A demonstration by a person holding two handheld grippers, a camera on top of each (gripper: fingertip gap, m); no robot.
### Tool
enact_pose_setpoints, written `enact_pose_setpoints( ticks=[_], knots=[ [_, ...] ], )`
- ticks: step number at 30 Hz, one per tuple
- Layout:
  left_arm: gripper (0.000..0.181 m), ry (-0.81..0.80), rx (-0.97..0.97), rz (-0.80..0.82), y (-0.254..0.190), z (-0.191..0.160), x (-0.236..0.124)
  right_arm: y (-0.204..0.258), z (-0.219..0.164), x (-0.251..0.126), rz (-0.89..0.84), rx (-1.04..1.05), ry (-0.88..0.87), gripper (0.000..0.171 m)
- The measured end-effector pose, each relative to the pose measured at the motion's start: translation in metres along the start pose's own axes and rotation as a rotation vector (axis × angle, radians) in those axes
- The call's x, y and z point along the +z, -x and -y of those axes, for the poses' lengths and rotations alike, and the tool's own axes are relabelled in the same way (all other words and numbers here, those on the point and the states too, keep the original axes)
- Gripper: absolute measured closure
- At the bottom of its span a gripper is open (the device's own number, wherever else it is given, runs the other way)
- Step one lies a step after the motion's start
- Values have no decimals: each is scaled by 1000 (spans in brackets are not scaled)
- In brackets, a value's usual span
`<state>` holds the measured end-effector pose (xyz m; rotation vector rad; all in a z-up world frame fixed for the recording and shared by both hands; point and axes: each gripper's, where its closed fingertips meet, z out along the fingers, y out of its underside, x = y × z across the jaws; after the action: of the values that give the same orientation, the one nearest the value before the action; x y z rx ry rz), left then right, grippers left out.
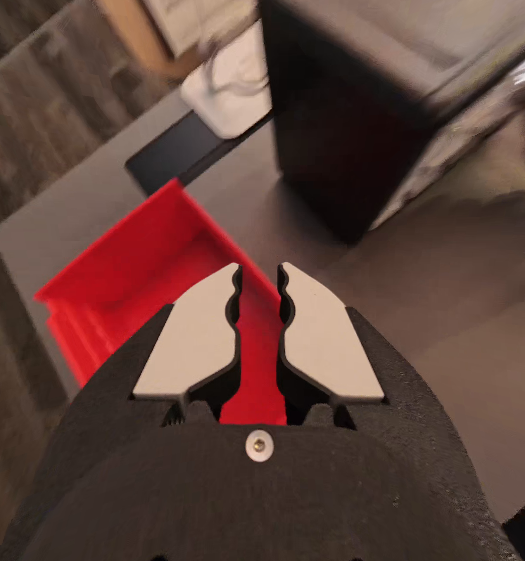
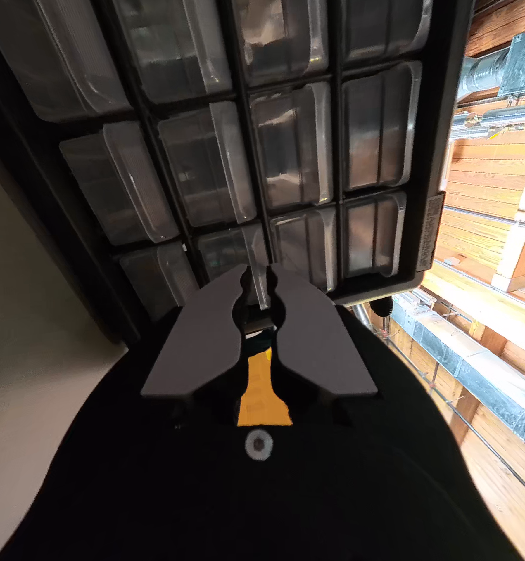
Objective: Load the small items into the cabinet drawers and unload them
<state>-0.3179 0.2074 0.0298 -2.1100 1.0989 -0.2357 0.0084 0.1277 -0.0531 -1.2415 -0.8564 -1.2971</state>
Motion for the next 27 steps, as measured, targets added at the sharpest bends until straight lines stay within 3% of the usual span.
enact_pose_setpoints(
  ticks=[5, 13, 27],
  knots=[
    [148, 270, -129, 180, 69, -61, 52, -2, 2, -12, 4, -14, -4, 161],
    [151, 356, -137, 133, 91, -102, 117, -6, 5, -36, 24, -7, -6, 161],
    [159, 409, -120, 70, 93, -129, 149, -8, 5, -42, 42, 26, -9, 161]
  ],
)
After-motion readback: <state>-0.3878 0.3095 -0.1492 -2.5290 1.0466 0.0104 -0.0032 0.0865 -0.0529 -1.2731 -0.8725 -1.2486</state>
